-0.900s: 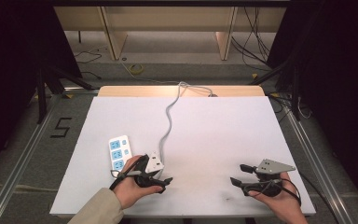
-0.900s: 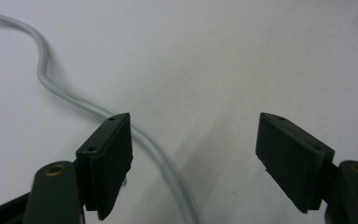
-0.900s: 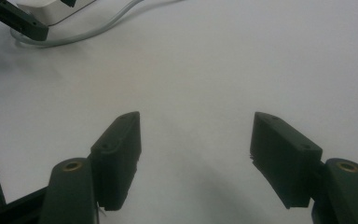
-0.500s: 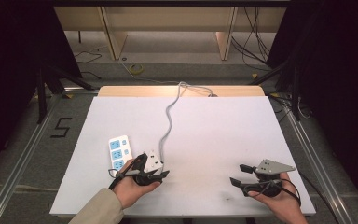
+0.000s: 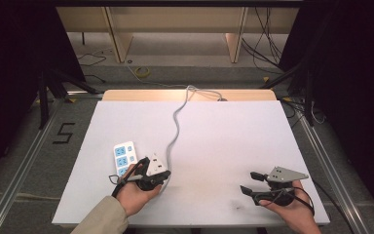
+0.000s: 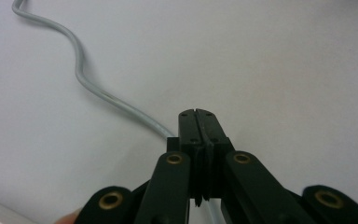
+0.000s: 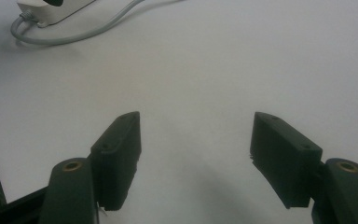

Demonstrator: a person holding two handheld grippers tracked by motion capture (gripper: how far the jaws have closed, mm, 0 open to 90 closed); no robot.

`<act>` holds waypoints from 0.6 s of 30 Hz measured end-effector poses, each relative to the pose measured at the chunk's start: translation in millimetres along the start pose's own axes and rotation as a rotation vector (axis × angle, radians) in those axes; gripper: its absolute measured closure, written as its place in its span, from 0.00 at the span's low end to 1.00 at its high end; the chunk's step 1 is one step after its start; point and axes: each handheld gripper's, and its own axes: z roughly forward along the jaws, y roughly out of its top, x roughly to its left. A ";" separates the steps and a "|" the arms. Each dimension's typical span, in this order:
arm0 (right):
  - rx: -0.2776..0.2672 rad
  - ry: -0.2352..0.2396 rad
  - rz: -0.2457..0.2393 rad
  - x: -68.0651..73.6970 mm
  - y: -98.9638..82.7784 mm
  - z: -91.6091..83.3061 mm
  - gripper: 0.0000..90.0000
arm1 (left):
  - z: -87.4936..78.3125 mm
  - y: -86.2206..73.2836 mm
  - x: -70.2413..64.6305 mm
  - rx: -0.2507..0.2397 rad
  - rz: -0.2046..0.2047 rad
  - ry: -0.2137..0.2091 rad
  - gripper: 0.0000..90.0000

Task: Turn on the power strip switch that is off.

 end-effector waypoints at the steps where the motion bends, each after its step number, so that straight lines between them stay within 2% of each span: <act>1: 0.000 0.001 0.000 0.1 0.0 0.0 0.38 | -0.6 0.2 0.9 0.002 -0.002 -0.001 0.99; 18: 0.001 0.005 -0.006 1.4 0.7 1.2 0.38 | -6.2 0.8 9.8 0.019 -0.027 0.029 1.00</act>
